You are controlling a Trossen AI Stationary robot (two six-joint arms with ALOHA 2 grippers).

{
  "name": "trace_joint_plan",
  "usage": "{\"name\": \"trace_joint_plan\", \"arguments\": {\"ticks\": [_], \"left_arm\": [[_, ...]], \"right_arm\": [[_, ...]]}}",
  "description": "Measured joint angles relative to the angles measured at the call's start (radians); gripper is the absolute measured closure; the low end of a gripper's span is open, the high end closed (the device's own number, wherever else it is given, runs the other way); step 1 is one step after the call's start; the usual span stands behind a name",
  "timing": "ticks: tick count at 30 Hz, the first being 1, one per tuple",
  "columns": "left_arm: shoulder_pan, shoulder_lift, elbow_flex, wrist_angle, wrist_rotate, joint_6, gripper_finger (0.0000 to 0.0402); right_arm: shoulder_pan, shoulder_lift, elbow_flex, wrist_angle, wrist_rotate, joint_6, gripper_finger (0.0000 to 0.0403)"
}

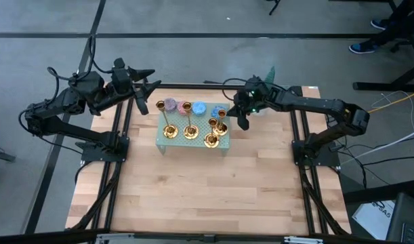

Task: Pick & Place candle stick holders
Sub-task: Adjust the gold candle holders and light blue scented candle on the shelf

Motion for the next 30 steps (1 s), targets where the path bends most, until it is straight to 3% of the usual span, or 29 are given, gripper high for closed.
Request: {"name": "trace_joint_plan", "arguments": {"ticks": [16, 19, 23, 27, 30], "left_arm": [[0.000, 0.000, 0.000, 0.000, 0.000, 0.002, 0.0201], [0.000, 0.000, 0.000, 0.001, -0.001, 0.003, 0.0201], [0.000, 0.000, 0.000, 0.001, -0.001, 0.003, 0.0201], [0.000, 0.000, 0.000, 0.001, -0.001, 0.003, 0.0201], [0.000, 0.000, 0.000, -0.002, -0.001, 0.003, 0.0201]], "right_arm": [[-0.025, 0.017, 0.016, 0.072, 0.000, -0.007, 0.0399], [-0.032, 0.011, 0.076, -0.009, -0.001, -0.004, 0.0399], [-0.030, 0.004, 0.184, -0.241, -0.080, -0.029, 0.0395], [-0.005, 0.004, 0.293, -0.531, -0.098, -0.073, 0.0372], [0.022, -0.004, 0.335, -0.640, -0.098, -0.068, 0.0350]]}}
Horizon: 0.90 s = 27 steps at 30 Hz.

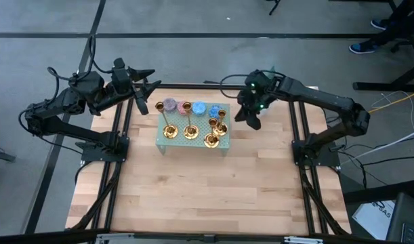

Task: Pick & Place candle stick holders
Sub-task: Adjust the gold candle holders and light blue scented candle on the shelf

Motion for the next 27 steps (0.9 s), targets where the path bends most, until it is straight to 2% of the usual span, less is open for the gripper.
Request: {"name": "trace_joint_plan", "arguments": {"ticks": [7, 10, 18, 23, 27], "left_arm": [[0.000, 0.000, 0.000, -0.002, 0.000, 0.000, 0.0201], [0.000, 0.000, 0.000, -0.002, 0.000, 0.001, 0.0201], [0.000, 0.000, 0.000, -0.003, -0.001, 0.071, 0.0201], [0.000, -0.001, 0.000, -0.004, -0.013, 0.115, 0.0201], [0.010, -0.023, 0.005, -0.027, -0.055, 0.098, 0.0201]], "right_arm": [[0.087, -0.026, -0.006, -0.001, -0.070, 0.122, 0.0295], [0.147, -0.026, -0.006, 0.036, -0.061, 0.169, 0.0275], [0.287, -0.082, -0.007, 0.084, 0.242, 0.282, 0.0269], [0.418, -0.159, -0.007, 0.088, 0.475, 0.476, 0.0277], [0.607, -0.162, -0.007, 0.135, 0.748, 0.692, 0.0281]]}}
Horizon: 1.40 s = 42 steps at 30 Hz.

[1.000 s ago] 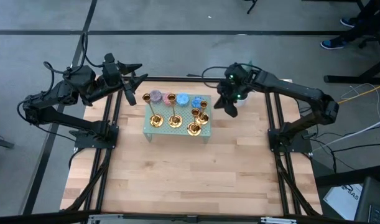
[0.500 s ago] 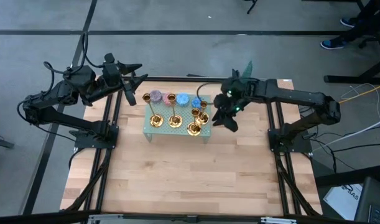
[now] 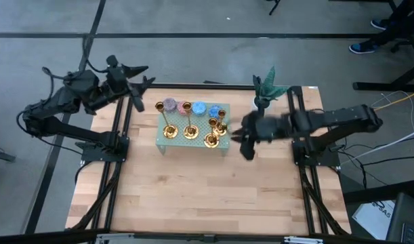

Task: Pick & Place candle stick holders
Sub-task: Adjust the gold candle holders and light blue scented candle on the shelf

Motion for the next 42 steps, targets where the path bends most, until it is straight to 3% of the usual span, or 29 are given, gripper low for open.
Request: {"name": "trace_joint_plan", "arguments": {"ticks": [6, 14, 20, 25, 30, 42], "left_arm": [[0.047, -0.074, 0.073, -0.115, 0.116, -0.066, 0.0201], [0.058, -0.133, 0.077, -0.165, 0.166, -0.116, 0.0201], [0.058, -0.133, 0.077, -0.209, 0.167, -0.117, 0.0201], [0.058, -0.134, 0.077, -0.214, 0.167, -0.116, 0.0201], [0.058, -0.134, 0.077, -0.215, 0.167, -0.114, 0.0201], [0.058, -0.134, 0.077, -0.215, 0.165, -0.098, 0.0201]], "right_arm": [[0.212, 0.137, 0.000, 0.200, 0.288, 0.083, 0.0288], [0.254, 0.343, 0.000, 0.323, 0.458, 0.104, 0.0305], [0.246, 0.432, 0.000, 0.312, 0.480, 0.262, 0.0331], [0.245, 0.449, 0.000, 0.273, 0.519, 0.346, 0.0393], [0.224, 0.451, -0.001, 0.179, 0.486, 0.426, 0.0394], [0.072, 0.451, 0.000, 0.249, 0.371, 0.214, 0.0400]]}}
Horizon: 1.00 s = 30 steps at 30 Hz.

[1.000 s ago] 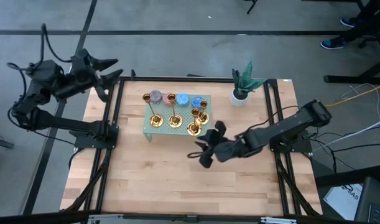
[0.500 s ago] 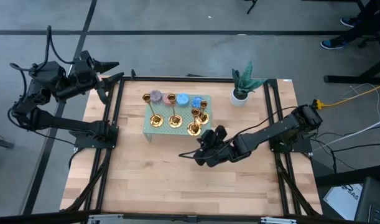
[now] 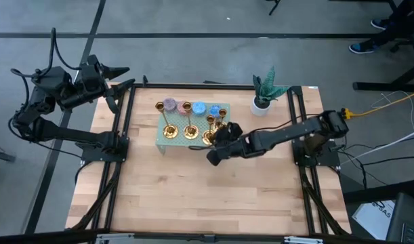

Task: Pick & Place candle stick holders
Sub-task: Adjust the gold candle holders and light blue scented candle on the shelf

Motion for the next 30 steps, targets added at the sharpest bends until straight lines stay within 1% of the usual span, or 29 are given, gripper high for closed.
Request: {"name": "trace_joint_plan", "arguments": {"ticks": [3, 7, 11, 18, 22, 24, 26, 28, 30], "left_arm": [[0.000, 0.000, 0.000, 0.000, 0.000, 0.000, 0.0201], [0.000, 0.000, 0.000, 0.000, -0.001, 0.000, 0.0201], [0.000, 0.000, 0.000, 0.000, -0.001, 0.000, 0.0201], [0.000, 0.000, 0.000, 0.000, -0.010, 0.001, 0.0201], [0.000, 0.000, 0.000, 0.000, -0.011, 0.002, 0.0201], [0.000, 0.000, 0.000, 0.000, -0.011, 0.014, 0.0201], [0.000, 0.000, 0.000, 0.000, -0.011, 0.025, 0.0201], [0.000, 0.000, 0.000, 0.000, -0.011, 0.027, 0.0201], [0.000, 0.000, 0.000, 0.000, -0.011, 0.027, 0.0201]], "right_arm": [[-0.023, 0.000, 0.000, 0.028, -0.008, -0.058, 0.0397], [-0.049, 0.000, 0.000, 0.067, -0.044, -0.108, 0.0398], [-0.068, 0.000, 0.000, 0.083, -0.046, -0.150, 0.0400], [-0.095, -0.002, 0.000, 0.083, -0.048, -0.163, 0.0395], [-0.081, -0.034, 0.000, 0.081, -0.122, -0.162, 0.0394], [-0.059, -0.059, 0.000, 0.067, -0.139, -0.162, 0.0394], [-0.032, -0.093, -0.001, 0.039, -0.129, -0.163, 0.0394], [-0.005, -0.135, -0.001, 0.008, -0.086, -0.165, 0.0394], [0.023, -0.180, 0.000, -0.070, -0.023, -0.155, 0.0394]]}}
